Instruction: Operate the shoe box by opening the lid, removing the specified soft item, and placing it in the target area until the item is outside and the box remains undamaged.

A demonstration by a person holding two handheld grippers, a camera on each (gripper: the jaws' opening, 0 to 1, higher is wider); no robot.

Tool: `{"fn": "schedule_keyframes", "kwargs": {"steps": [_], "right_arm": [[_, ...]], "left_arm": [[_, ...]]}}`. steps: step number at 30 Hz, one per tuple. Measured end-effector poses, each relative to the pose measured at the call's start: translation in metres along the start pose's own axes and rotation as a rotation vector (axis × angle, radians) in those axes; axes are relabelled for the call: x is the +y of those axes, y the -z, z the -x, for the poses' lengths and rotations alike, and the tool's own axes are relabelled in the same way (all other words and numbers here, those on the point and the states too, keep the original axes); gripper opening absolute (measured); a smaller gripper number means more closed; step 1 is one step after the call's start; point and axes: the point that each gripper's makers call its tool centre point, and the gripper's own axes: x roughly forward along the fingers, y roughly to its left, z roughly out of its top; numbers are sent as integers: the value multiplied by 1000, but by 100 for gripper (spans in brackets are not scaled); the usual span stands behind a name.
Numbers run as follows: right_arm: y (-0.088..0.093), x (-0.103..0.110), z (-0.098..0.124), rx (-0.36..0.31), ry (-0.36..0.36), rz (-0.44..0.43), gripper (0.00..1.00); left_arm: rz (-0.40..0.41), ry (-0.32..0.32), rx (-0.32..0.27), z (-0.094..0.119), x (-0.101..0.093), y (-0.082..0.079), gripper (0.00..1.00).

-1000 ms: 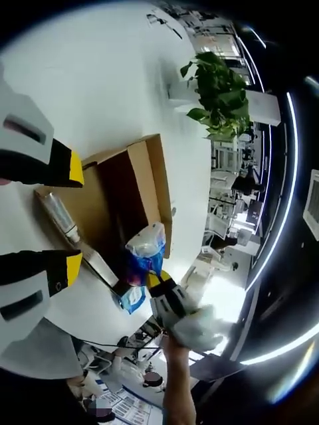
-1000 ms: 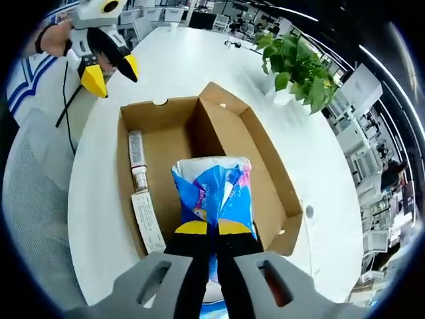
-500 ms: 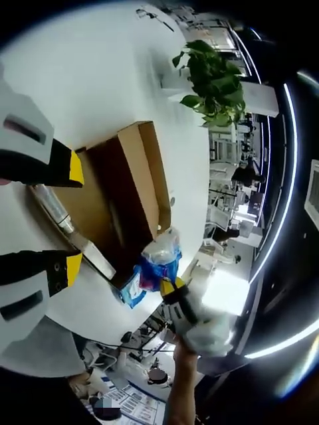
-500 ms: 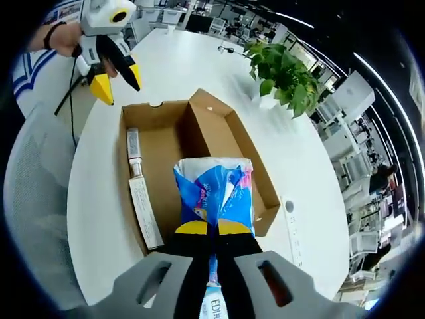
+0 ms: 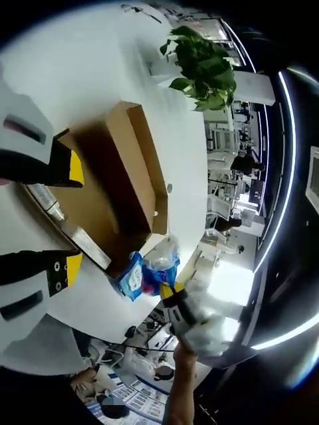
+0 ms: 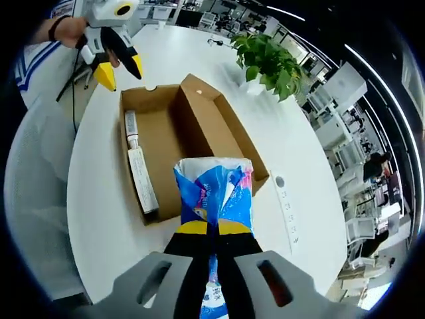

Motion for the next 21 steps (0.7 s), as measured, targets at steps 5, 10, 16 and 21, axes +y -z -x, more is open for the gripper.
{"fn": "schedule_keyframes", "kwargs": {"steps": [5, 10, 16, 21], "right_arm": [[27, 1, 9, 24, 5, -24, 0], [57, 1, 22, 50, 16, -50, 0], [87, -2, 37, 72, 37, -92, 0], [113, 0, 49, 96, 46, -110, 0]], "left_arm": [[-13, 14, 5, -8, -9, -5, 38], [-26, 29, 11, -14, -19, -8, 38], [-47, 46, 21, -24, -33, -11, 38], [-62, 59, 30, -31, -43, -13, 38]]}}
